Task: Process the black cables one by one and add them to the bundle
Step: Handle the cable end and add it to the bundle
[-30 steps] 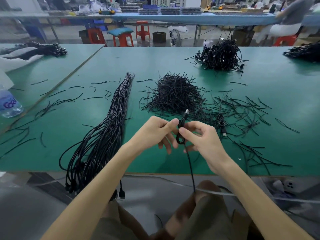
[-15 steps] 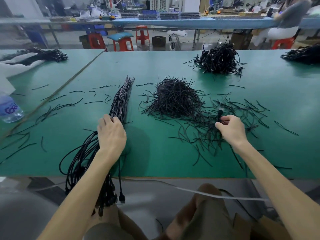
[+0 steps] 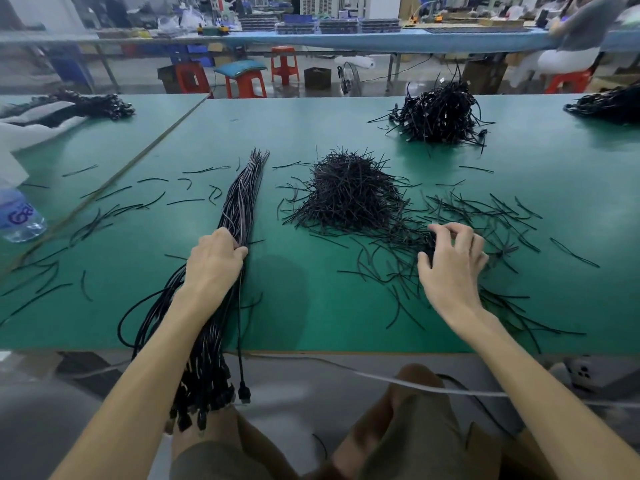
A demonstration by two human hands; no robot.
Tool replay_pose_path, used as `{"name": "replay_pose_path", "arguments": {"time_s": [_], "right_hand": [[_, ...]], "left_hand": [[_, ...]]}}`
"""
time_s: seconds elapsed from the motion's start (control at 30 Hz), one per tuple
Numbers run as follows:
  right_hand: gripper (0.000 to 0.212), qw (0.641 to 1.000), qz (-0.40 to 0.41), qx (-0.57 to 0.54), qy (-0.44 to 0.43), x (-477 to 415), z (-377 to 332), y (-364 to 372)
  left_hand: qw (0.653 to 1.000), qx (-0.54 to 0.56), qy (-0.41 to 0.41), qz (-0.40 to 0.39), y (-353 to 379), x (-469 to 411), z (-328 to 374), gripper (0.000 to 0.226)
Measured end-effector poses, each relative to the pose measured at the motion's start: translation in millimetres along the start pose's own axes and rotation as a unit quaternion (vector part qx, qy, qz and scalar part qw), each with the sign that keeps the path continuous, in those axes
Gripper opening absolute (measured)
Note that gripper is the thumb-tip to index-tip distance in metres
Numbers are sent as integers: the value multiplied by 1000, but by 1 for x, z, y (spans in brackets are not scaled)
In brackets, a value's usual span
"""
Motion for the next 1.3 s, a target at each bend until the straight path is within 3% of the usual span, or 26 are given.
{"name": "replay_pose_path", "arguments": {"time_s": [0.07,0.13,0.2,0.3,0.37,0.47,0.57,0.67,0.73,0.8,0.87,0.93,1.0,1.1,1.17,1.3], "right_hand": [[46,999,-13,-24,-36,9,-18,2],[46,994,-44,-71,-70,22,-41,5],[50,982,-77,-112,-128,38,-69,6],[72,951,-151,-128,-239,65,-108,14],[84,930,-225,-137,-255,76,-122,24],[71,933,-242,-79,-253,77,-119,33],[56,949,-213,-153,-174,59,-100,24],[49,956,-161,-243,10,25,-63,11],[42,954,-122,-261,87,10,-39,3],[34,959,-134,-236,79,6,-33,0],[32,976,-155,-153,20,13,-39,2],[56,989,-133,-43,-55,26,-50,2],[78,990,-89,-6,-112,37,-67,-8],[96,984,-27,6,-178,48,-89,-21],[93,974,-40,-4,-223,56,-103,-23],[57,952,-112,45,-280,74,-121,-5]], "left_hand": [[998,45,32,17,-5,5,16,16],[991,113,69,-32,-5,11,35,13],[965,160,138,-155,3,23,61,12],[885,251,231,-317,18,53,93,10],[857,300,233,-347,22,63,98,11],[864,313,202,-338,22,63,91,16],[852,343,175,-355,15,61,81,22],[783,401,201,-431,3,67,74,28],[750,429,214,-456,-4,70,70,30],[767,442,203,-418,-3,64,68,30],[836,399,184,-328,3,50,66,31],[892,329,170,-259,11,40,65,31],[913,280,169,-245,20,39,68,30],[930,192,191,-250,25,43,71,28],[928,185,208,-250,25,46,74,26],[853,373,214,-297,19,54,86,29]]}}
Point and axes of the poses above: each hand's wrist, its own x-axis away from the middle knuckle, its own y-axis out of the palm, z = x × y, the point moved 6 cm from there along -x, towards the middle knuckle, and after that the axes turned 7 degrees about y, right-handed, at the moved point
